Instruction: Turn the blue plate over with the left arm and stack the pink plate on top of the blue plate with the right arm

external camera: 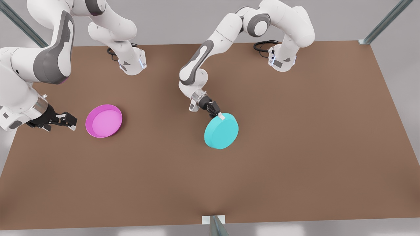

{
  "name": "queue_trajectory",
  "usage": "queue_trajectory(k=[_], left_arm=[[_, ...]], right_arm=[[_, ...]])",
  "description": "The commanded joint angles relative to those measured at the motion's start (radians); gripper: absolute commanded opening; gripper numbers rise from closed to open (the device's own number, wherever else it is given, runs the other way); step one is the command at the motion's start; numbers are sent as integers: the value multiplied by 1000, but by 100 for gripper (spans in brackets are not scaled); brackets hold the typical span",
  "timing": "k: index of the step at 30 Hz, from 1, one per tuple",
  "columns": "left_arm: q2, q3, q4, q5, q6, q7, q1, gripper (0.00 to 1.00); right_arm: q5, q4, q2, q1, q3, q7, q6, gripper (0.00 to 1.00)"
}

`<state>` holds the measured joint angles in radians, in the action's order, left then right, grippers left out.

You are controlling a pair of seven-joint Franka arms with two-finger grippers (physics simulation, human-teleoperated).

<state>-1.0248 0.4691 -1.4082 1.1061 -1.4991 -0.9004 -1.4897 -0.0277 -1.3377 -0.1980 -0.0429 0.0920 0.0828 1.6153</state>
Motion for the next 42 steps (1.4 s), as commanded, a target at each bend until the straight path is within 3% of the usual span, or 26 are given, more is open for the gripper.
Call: queue_trajectory(k=[1, 9, 17, 22, 23, 26, 29, 32, 33, 36, 39, 42], left_arm=[[0, 0, 0, -42, -1, 2, -1, 100], [0, -36, 63, -147, 8, 6, 3, 100], [15, -47, 196, -770, -64, -69, 9, 100], [18, -41, 331, -1022, -64, -94, 31, 100], [31, -35, 359, -1086, -64, -83, 72, 100], [241, -37, 342, -1404, -52, 251, 370, 100], [308, -35, 344, -1460, 72, 693, 687, 100], [334, 161, 344, -1462, 157, 974, 761, 100], [399, 137, 339, -1454, 160, 974, 844, 100], [632, -449, 242, -1050, 145, 946, 1308, 100], [838, -455, 17, -1034, -40, 922, 1336, 100], [827, -471, 17, -982, -33, 919, 1336, 100]], right_arm=[[0, 0, 0, 0, 0, 0, 0, 100], [-3, 0, 0, 0, 0, 2, 0, 100], [-8, 57, 23, 0, -9, 5, -138, 100], [0, 55, 22, -2, -9, 0, -144, 100], [9, 57, 20, -2, -11, -2, -141, 100], [6, 57, 20, 0, -9, -2, -144, 100], [132, 0, -9, 11, -14, 15, -144, 100], [167, -75, -29, 47, -11, 172, -98, 100], [176, -106, -44, 75, -9, 222, -61, 100], [198, -303, -26, 164, -15, 336, 98, 100], [284, -425, -26, 238, -6, 488, 165, 100], [299, -541, -35, 295, -6, 621, 267, 100]])
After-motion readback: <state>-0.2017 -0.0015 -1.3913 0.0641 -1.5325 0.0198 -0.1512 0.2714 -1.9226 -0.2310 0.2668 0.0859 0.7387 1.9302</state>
